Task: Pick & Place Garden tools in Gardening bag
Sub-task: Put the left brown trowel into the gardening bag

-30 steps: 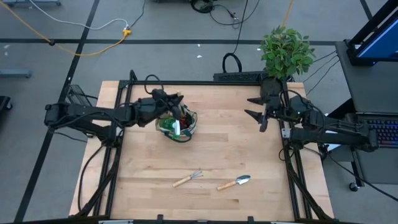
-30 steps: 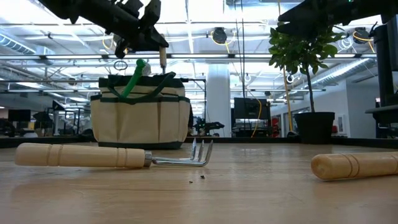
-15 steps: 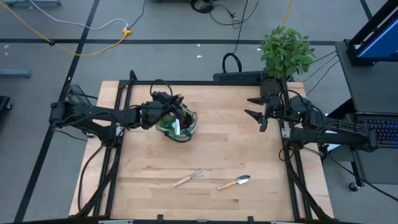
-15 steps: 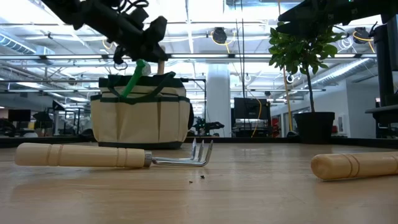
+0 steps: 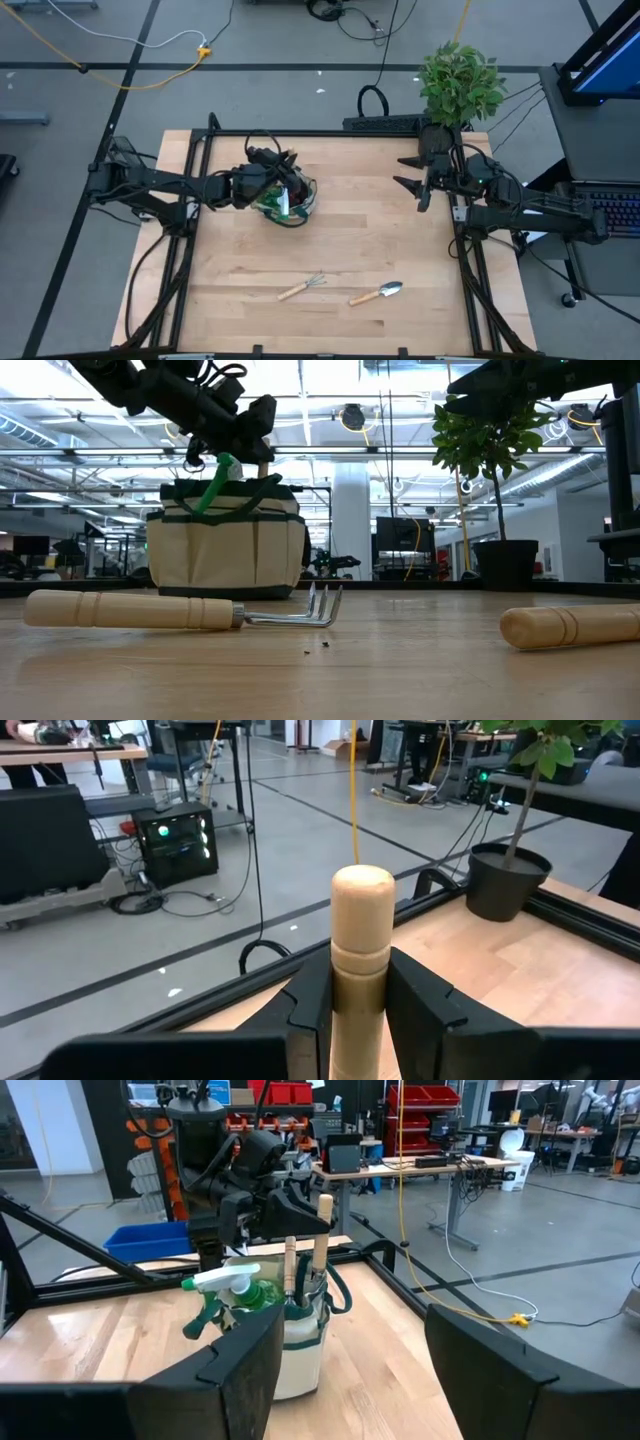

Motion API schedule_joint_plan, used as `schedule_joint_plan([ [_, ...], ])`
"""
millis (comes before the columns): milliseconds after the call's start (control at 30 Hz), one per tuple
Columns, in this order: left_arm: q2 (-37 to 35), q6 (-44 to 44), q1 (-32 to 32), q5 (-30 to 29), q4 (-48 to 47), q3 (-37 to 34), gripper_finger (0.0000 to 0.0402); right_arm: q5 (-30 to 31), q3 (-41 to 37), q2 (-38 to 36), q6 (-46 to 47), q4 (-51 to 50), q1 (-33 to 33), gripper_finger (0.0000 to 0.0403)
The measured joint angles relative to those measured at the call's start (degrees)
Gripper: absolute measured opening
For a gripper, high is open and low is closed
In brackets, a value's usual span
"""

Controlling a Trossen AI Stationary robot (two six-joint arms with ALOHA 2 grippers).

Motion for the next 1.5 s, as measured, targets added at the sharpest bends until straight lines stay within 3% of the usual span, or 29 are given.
schedule_joint_plan([
  [100, 0.00, 0.00, 0.00, 0.02, -0.51, 0.00, 0.0076, 0.02, 0.00, 0.00, -0.11, 0.12, 0.00, 0.0238],
  [367, 0.00, 0.04, 0.02, 0.02, -2.66, 0.00, 0.0195, 0.01, 0.00, 0.00, -0.14, 0.14, 0.00, 0.0238],
  [567, -0.04, 0.95, 0.01, -0.02, -2.64, 0.00, 0.0242, 0.00, 0.00, 0.00, -0.14, 0.14, 0.00, 0.0238],
  [800, -0.04, 1.02, -0.42, 0.60, -1.43, 0.00, 0.0249, 0.00, -0.02, 0.00, -0.13, 0.15, 0.00, 0.0238],
  [1000, -1.66, 6.23, -1.56, -0.89, 1.58, 0.08, 0.0250, 0.00, -0.02, 0.02, -0.13, 0.15, 0.00, 0.0238],
  [1367, -8.34, 9.13, -1.88, -3.60, 1.55, 0.35, 0.0250, 0.00, -0.02, 0.04, 0.03, 0.39, 0.00, 0.0238],
  [1500, -9.94, 8.48, -1.88, -3.17, 1.31, 0.35, 0.0225, -0.01, -0.02, 0.09, 0.05, 0.46, 0.00, 0.0238],
])
